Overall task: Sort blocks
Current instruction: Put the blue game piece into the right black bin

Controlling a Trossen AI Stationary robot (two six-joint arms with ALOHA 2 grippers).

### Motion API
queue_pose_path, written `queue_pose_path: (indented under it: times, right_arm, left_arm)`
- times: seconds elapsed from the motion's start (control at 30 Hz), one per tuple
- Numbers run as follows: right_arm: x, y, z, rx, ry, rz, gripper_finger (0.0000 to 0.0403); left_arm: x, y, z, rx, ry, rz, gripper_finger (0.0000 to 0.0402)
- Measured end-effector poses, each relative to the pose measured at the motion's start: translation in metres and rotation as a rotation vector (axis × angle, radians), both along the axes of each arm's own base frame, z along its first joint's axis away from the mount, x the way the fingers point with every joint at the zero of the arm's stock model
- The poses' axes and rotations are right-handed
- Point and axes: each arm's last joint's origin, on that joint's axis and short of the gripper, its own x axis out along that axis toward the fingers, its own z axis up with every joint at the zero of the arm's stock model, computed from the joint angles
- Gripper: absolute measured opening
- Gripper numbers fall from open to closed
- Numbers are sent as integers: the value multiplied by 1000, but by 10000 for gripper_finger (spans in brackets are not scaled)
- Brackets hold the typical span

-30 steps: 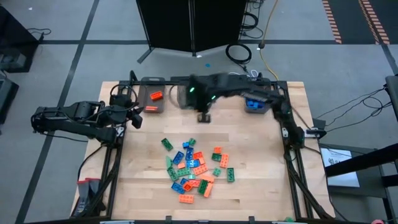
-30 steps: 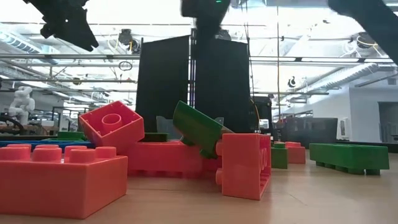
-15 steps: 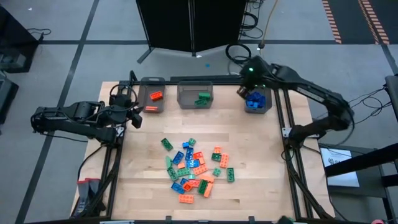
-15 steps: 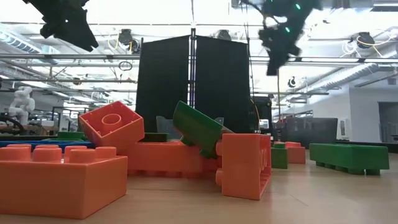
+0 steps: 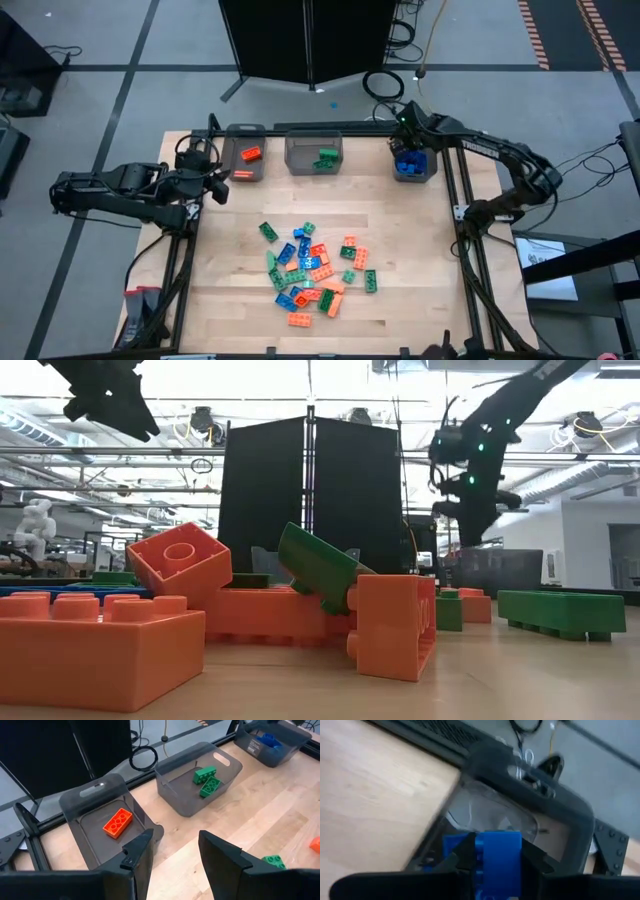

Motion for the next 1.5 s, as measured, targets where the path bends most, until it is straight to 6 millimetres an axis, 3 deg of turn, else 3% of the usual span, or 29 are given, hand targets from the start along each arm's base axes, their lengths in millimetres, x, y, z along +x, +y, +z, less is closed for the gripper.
queue_pose_path:
  times: [0.23,0.4,0.6,0.77,0.9,1.03,1.13,1.33,1.5]
  right_arm:
    - [-6,-18,-24,71,53,-62,71]
    - [-8,-22,-26,72,64,-42,79]
    - [-5,-23,-21,59,39,8,204]
    - [1,-27,-5,92,-34,59,253]
    - [13,-22,34,124,-147,240,251]
    - [32,8,84,126,-387,500,236]
    - [48,44,102,138,-469,677,226]
    - [98,115,82,202,-461,906,211]
    - [157,152,47,109,-456,1041,208]
  left_arm:
    - [0,0,0,0,0,0,160]
    - [0,0,0,0,1,0,160]
    - [0,0,0,0,5,1,160]
    - [0,0,0,1,5,0,160]
    - [0,0,0,1,6,0,160]
    - [0,0,0,1,6,0,160]
    - [0,0,0,6,6,4,160]
    - [-1,1,0,26,7,20,160]
    - [-1,1,0,36,8,27,160]
